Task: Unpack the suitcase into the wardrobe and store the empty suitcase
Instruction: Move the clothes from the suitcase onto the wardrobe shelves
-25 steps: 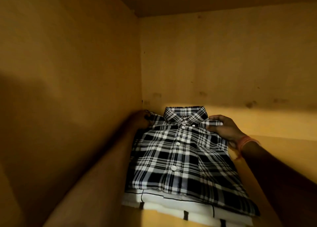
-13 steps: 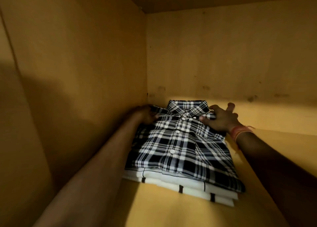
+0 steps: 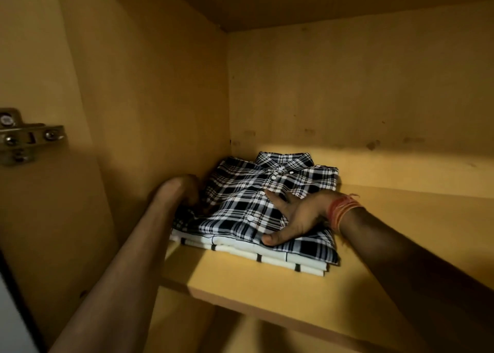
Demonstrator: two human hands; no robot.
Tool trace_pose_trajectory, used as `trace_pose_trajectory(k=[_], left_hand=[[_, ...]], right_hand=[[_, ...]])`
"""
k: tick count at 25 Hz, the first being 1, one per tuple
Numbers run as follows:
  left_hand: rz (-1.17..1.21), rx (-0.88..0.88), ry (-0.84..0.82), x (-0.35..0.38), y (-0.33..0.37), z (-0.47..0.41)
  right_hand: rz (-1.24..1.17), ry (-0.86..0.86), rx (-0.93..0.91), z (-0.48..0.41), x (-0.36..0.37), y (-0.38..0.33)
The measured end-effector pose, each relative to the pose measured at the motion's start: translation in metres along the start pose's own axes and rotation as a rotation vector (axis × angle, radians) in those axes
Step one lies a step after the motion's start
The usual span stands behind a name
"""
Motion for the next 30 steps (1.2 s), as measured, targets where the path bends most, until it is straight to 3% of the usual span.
trace_pose_trajectory(k=[3,6,8,10,13,18,23,27,30], left_hand=[[0.176,0.031,0.159,-0.009,0.011,0.025],[0.202,0.3,0.341,-0.014,0.046,0.045],[0.222,0.346,0.295,-0.004,0.064,0.046],[0.193,0.269,0.141,0.014,0.073,0.037],[0.239,0.199,-0.021,0.042,0.079,0.024],[0.31,0.152,0.026,0.062,0.082,0.014],[0.367,0.095,0.025,0.052,0.074,0.04],[0.38,0.103,0.133,0.053,0.068,0.047],[0.327,0.06,0.084,0.057,0.058,0.06]], right_hand=[[0.018,0.039,-0.044,0.009,0.002,-0.006],[0.041,0.13,-0.075,0.012,-0.008,-0.008],[0.004,0.212,-0.083,0.012,-0.012,-0.013],[-0.067,0.279,-0.093,0.006,-0.011,-0.018],[-0.121,0.259,-0.075,-0.002,-0.002,-0.015],[-0.056,0.132,0.018,0.0,-0.001,-0.014],[-0.092,0.089,-0.001,0.001,0.009,-0.011],[-0.143,0.126,-0.038,0.001,0.017,-0.008],[-0.19,0.192,-0.045,-0.001,0.023,-0.003]])
Point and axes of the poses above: each hand's wrist, its own z-axis away from the middle knuckle, its own x-axis out of the palm, y = z × x, the point moved 4 cm from there along -z, towards the middle knuckle, and after that the axes turned 13 degrees about -x, right-handed, at the moved point
